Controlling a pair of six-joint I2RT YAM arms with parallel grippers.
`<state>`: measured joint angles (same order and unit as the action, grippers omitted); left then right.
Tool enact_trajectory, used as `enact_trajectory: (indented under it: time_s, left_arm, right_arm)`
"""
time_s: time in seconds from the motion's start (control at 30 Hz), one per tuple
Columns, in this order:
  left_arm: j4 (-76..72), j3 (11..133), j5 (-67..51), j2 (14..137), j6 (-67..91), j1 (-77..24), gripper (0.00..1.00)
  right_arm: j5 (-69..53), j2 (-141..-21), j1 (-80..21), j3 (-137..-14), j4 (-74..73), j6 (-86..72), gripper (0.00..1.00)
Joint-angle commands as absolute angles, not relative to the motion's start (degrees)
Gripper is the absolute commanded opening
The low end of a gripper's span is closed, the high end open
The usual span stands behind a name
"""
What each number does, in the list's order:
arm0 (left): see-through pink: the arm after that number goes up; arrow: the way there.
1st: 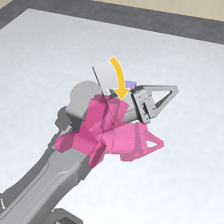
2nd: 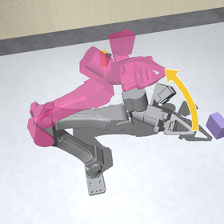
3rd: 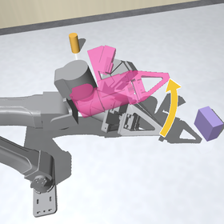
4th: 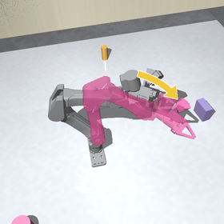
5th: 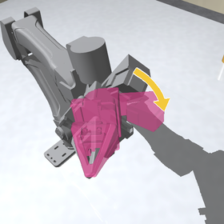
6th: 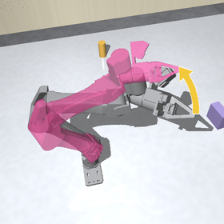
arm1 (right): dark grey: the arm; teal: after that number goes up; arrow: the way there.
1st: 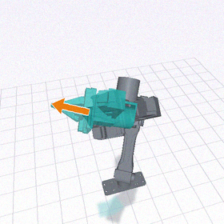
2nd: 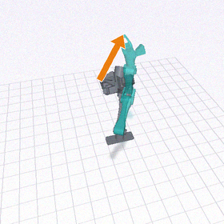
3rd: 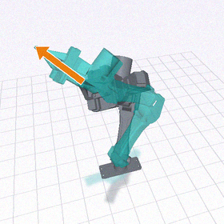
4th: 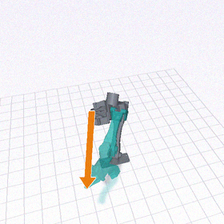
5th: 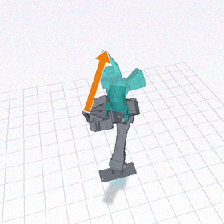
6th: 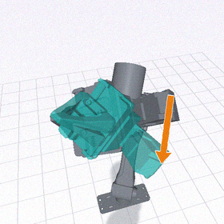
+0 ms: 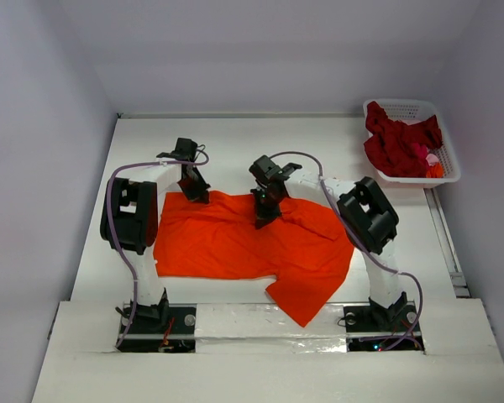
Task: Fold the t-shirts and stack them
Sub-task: Fold the tshirt
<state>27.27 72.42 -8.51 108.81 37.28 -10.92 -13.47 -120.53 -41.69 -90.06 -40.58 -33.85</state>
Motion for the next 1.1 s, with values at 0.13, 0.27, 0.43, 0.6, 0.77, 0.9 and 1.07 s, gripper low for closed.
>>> enact_trajectory:
  time_s: [0.13,0.27,0.43,0.6,0.77,0.9,1.07]
  left_arm:
    - [28.74,73.74,-7.73,108.02,36.21,-10.29,0.0]
    - [29.53,74.88,-7.3,108.02,35.68,-9.76,0.0]
    - [29.97,75.59,-7.21,108.28,35.42,-9.23,0.0]
    - [29.97,75.32,-7.21,108.11,35.25,-9.23,0.0]
    - [29.97,74.97,-7.12,107.93,34.98,-8.18,0.0]
    - [29.53,74.27,-7.21,108.02,34.8,-8.17,0.0]
    - [29.27,73.3,-7.21,107.76,34.63,-7.65,0.0]
  right_arm:
    - [-12.22,-114.09,-42.1,-85.35,-37.7,-34.19,0.0]
    - [-8.45,-111.36,-42.1,-88.22,-40.77,-33.93,0.0]
    - [-4.75,-109.69,-39.65,-94.04,-43.59,-34.45,0.0]
    - [-0.18,-111.53,-33.76,-95.62,-44.91,-34.11,0.0]
    - [5.43,-112.24,-28.66,-93.96,-45.44,-33.66,0.0]
    - [6.59,-110.92,-28.04,-90.89,-43.78,-34.1,0.0]
    - [1.33,-110.48,-26.98,-85.53,-41.31,-35.68,0.0]
